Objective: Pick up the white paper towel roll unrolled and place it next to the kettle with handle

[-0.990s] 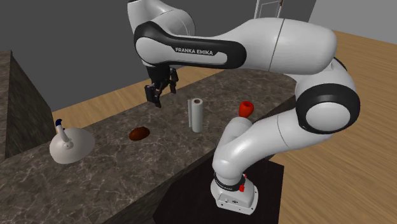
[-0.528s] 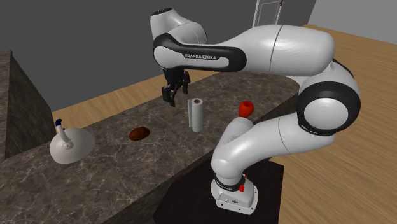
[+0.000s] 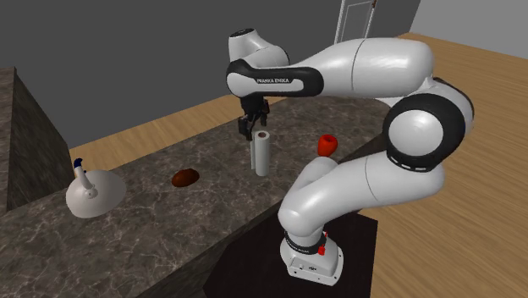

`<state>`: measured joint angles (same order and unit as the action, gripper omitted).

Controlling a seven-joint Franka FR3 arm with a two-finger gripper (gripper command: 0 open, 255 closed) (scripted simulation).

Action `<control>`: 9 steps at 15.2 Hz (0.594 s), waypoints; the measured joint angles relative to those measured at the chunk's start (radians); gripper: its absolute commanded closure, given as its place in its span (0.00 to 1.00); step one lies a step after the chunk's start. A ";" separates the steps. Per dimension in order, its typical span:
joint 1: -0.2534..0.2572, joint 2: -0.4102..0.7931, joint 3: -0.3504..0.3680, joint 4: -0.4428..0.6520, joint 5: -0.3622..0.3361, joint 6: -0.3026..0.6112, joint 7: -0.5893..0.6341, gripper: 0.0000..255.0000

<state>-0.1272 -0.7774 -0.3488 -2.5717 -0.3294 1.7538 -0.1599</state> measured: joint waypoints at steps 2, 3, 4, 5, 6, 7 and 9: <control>-0.015 0.037 -0.049 0.000 -0.029 0.040 -0.035 0.00; -0.024 0.050 -0.072 -0.004 -0.044 0.059 -0.052 0.00; -0.034 0.065 -0.099 -0.010 -0.061 0.082 -0.073 0.00; -0.037 0.072 -0.109 -0.019 -0.068 0.098 -0.077 0.00; -0.039 0.081 -0.120 -0.024 -0.074 0.113 -0.082 0.00; -0.041 0.083 -0.125 -0.033 -0.078 0.124 -0.083 0.00; -0.043 0.093 -0.135 -0.055 -0.086 0.156 -0.080 0.00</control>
<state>-0.1703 -0.6841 -0.4836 -2.6272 -0.4158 1.9102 -0.2397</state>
